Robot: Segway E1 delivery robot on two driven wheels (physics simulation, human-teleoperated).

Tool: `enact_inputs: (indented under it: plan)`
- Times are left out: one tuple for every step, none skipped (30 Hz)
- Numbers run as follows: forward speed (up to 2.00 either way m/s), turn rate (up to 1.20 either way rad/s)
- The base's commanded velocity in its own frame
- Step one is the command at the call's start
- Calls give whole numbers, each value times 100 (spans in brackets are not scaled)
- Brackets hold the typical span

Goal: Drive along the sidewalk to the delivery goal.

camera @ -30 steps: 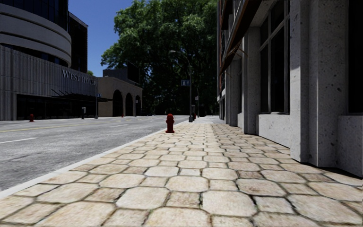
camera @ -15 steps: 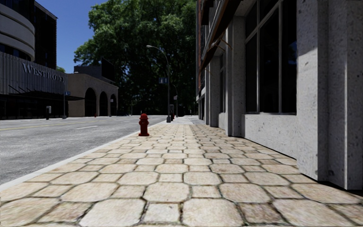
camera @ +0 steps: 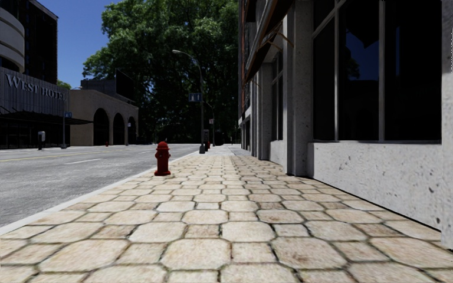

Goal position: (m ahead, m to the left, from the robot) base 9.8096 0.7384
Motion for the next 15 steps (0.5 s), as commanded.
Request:
enact_inputs:
  plan:
    - [200, 0]
    - [200, 0]
    - [200, 0]
    - [200, 0]
    - [200, 0]
    - [200, 0]
    - [200, 0]
    - [200, 0]
    - [200, 0]
    - [200, 0]
    - [200, 0]
    - [200, 0]
    - [200, 0]
    - [200, 0]
    - [200, 0]
